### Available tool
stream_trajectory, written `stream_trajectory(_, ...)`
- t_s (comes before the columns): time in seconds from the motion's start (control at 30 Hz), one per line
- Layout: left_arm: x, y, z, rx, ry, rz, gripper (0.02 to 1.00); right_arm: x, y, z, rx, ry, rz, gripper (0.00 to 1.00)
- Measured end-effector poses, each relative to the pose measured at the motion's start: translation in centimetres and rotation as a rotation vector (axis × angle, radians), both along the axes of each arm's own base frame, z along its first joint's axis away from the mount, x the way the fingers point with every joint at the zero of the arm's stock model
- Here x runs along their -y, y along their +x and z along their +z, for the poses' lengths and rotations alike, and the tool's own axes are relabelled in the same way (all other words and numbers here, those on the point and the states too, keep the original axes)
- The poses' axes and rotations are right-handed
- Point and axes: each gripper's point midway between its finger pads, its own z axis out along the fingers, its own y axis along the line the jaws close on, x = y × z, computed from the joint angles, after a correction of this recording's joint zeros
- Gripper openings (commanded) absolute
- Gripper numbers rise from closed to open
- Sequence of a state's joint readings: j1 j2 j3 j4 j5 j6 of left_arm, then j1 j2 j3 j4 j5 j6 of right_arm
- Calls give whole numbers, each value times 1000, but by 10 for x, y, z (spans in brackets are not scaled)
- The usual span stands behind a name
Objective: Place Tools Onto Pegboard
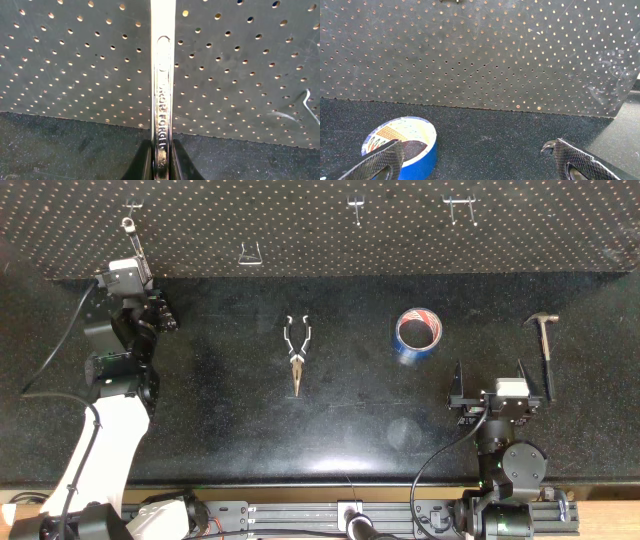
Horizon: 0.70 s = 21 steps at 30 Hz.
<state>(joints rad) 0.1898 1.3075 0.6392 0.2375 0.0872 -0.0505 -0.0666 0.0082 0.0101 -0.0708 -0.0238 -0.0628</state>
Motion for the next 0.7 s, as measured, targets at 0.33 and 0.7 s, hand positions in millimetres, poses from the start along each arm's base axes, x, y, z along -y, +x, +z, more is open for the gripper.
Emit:
stream_trajectory(0.33,-3,15,-6,27,6,0,240,0,0,0,0,0,0,974)
stream_trajectory(0.7,-5,14,-10,12,-111,68,982,0,0,0,0,0,0,974)
